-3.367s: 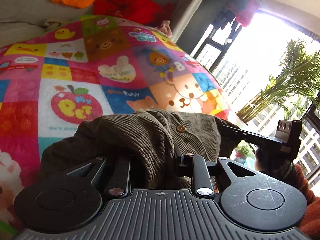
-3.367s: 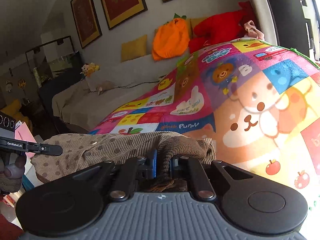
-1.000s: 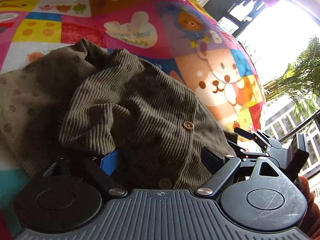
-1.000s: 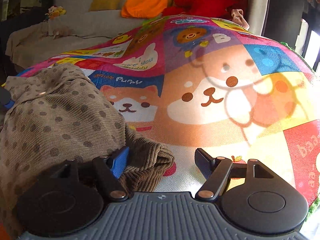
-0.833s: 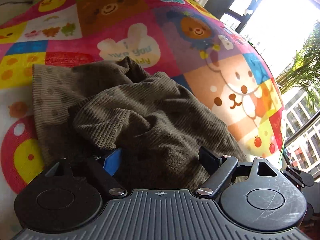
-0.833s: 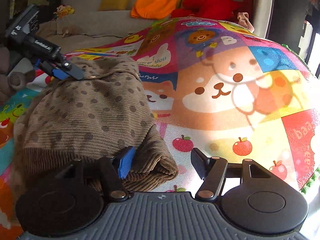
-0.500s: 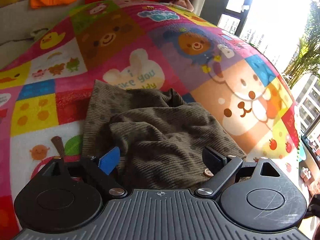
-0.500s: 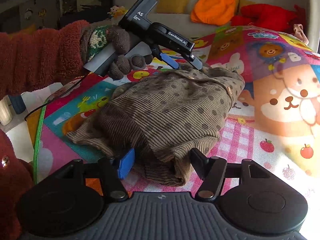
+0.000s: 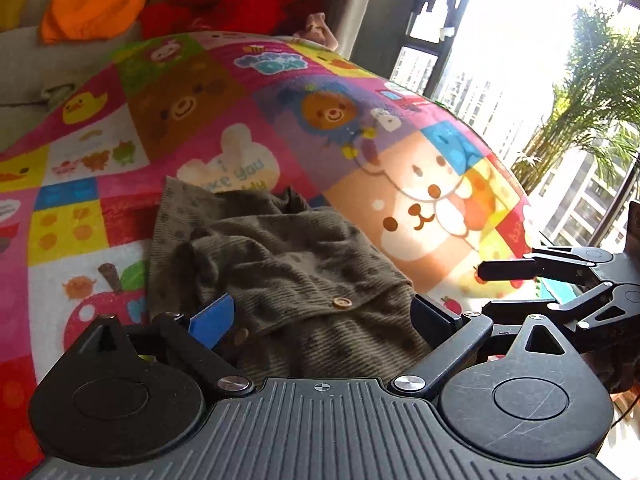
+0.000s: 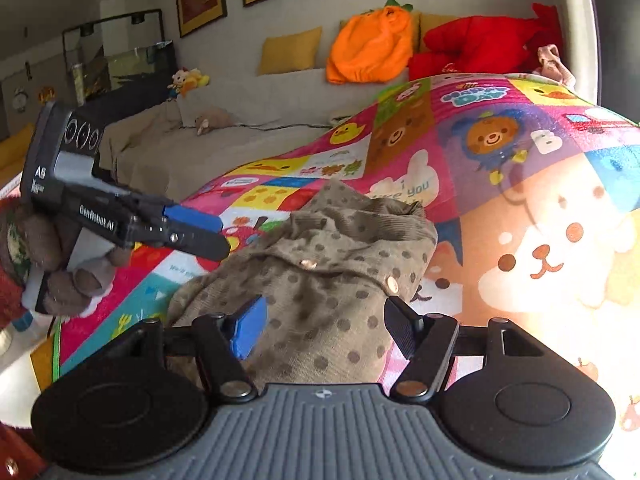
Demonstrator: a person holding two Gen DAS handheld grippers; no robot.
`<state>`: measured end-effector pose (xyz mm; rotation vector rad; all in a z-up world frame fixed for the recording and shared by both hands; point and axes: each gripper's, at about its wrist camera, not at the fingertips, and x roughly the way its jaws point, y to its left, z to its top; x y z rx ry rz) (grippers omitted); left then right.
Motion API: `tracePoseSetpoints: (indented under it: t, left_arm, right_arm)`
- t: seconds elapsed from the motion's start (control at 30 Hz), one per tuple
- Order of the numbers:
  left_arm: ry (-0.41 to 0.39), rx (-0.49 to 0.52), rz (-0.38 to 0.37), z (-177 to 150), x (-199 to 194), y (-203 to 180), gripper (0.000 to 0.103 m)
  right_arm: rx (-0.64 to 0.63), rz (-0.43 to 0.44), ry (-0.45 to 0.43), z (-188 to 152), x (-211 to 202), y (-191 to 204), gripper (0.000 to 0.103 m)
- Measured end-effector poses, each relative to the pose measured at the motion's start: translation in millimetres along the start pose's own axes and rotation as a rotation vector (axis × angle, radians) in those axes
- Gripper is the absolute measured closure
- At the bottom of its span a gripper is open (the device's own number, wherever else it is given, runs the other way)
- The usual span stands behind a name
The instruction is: Fold clothes
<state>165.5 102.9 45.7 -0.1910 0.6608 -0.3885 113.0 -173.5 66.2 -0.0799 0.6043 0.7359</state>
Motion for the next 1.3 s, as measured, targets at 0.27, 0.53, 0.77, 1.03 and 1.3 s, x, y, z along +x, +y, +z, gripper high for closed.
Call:
tracePoseSetpoints:
  t: [0.27,0.53,0.77,1.03,1.3]
  left_arm:
    - [0.019,-0.103,0.143,66,101,90,0.005]
    - [0.061,-0.022,0.220,75,158,97,0.015]
    - [0.067,-0.009,0.260,68,169,93,0.055]
    - [-0.067,-0.091,0.046,68,51,60,0.096]
    - [-0.173,-0.039,-0.095,21,-86,5,0.096]
  right_arm:
    - [0.121,-0.087,0.080,76,107,-65,0.039]
    - [0.160,-0.117,0.195,93,230,-97,0.041]
    - [0.149,-0.076,0.202,88,241,-93,0.089]
    - [0.104,0.018,0.008,99,117,-49,0.094]
    - [0.016,0.111,-0.068,54,-14,14,0.094]
